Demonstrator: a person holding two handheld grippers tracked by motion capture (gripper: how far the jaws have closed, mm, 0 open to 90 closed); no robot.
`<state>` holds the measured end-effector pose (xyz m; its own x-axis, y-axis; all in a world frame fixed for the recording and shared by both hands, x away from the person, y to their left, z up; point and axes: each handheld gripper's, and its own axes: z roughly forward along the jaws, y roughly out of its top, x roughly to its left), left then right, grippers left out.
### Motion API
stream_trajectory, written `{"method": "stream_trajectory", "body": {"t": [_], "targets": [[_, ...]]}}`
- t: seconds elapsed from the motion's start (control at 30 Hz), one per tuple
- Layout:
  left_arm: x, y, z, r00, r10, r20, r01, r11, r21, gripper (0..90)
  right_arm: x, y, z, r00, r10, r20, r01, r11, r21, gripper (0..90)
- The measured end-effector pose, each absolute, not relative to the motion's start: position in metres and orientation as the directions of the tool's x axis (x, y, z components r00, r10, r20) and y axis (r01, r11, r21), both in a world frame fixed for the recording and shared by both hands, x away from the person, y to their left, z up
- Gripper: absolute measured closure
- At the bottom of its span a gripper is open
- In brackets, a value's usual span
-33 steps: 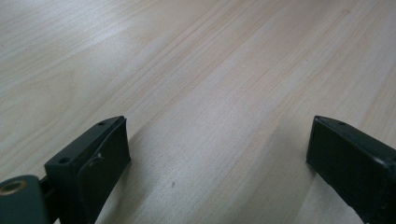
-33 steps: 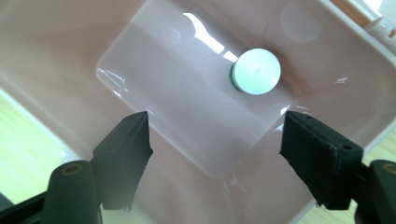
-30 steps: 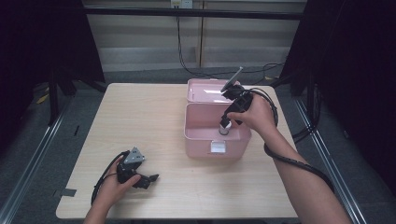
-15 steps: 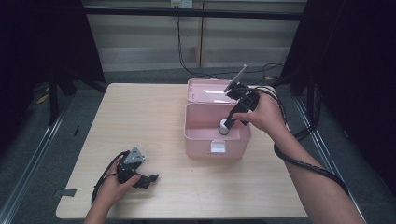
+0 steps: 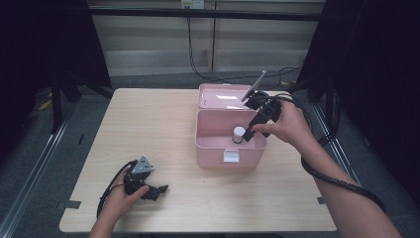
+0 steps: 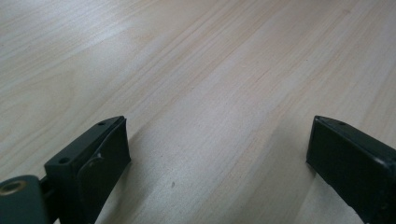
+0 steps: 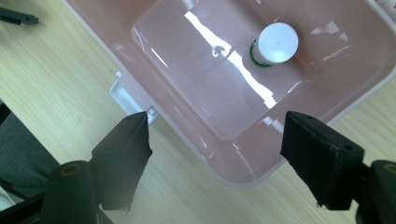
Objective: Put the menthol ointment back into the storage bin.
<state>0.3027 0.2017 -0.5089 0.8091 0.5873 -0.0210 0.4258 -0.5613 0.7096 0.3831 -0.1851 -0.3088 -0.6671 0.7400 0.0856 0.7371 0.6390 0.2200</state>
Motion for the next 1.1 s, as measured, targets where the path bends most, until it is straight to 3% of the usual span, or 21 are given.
{"method": "stream_trajectory", "body": {"t": [1.1], "targets": [[0.303, 0.202, -0.509, 0.81, 0.586, -0.021, 0.426, -0.563, 0.708, 5.4, 0.329, -0.22, -0.317, -0.725, 0.679, 0.116, 0.682, 0.684, 0.258, 18.8]]}}
